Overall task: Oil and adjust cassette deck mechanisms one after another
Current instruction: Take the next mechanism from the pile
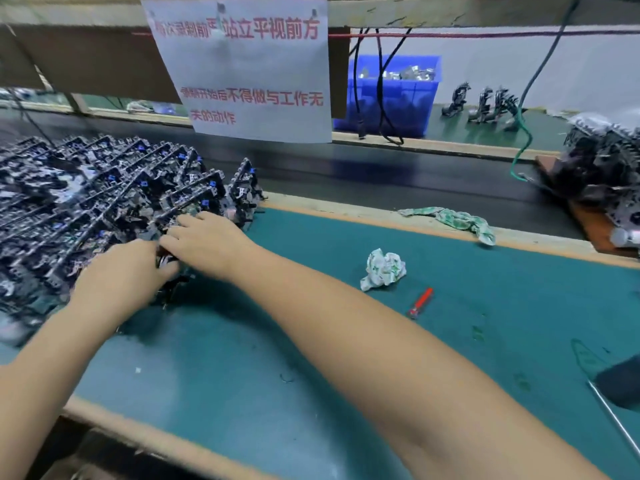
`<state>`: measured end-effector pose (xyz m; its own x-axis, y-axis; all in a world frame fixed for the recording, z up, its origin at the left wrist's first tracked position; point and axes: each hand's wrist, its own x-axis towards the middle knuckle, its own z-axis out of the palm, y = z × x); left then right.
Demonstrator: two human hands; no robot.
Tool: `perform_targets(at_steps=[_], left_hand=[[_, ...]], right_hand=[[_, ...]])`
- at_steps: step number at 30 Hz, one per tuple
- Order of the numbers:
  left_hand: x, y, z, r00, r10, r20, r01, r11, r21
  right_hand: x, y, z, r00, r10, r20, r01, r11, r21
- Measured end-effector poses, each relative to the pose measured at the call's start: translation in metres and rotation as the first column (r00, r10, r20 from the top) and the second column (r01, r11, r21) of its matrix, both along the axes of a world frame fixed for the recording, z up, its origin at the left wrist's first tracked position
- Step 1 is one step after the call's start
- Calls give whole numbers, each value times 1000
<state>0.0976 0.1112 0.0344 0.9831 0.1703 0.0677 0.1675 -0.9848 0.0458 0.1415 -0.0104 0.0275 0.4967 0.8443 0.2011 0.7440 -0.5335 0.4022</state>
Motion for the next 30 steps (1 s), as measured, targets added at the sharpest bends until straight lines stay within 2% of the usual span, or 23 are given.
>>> perform_targets(at_steps=[4,7,9,14,18,22,25,27,30], left_hand=[[-8,0,6,991,-126,48,128,990,-51],[-19,-4,15,963,-235,136,251,960,-121],[-28,-19,20,912,-345,220,376,919,-120],[-52,-85,32,738,-599,310,669,709,-223],[-75,-150,21,544,-733,408,836,516,-187],[-106,-211,-5,305,-797,521,949,296,-104],[-125,-240,-31,151,-828,540,984,180,1],[-132,-250,-48,112,-832,543,988,152,30],[-136,-253,-68,117,-834,539,990,139,1]], right_hand=[[0,-10,10,1000,26,7,-26,999,23],[-16,-35,20,999,-36,-28,39,994,102],[-34,-60,24,992,-109,-70,118,983,141],[-105,-149,26,925,-310,-221,368,878,306],[-163,-214,15,900,-433,-41,400,787,469],[-215,-274,-13,845,-528,87,424,759,494],[-246,-301,-37,824,-556,111,445,756,480],[-258,-310,-51,821,-564,88,467,753,463],[-268,-311,-68,811,-581,75,493,745,449]])
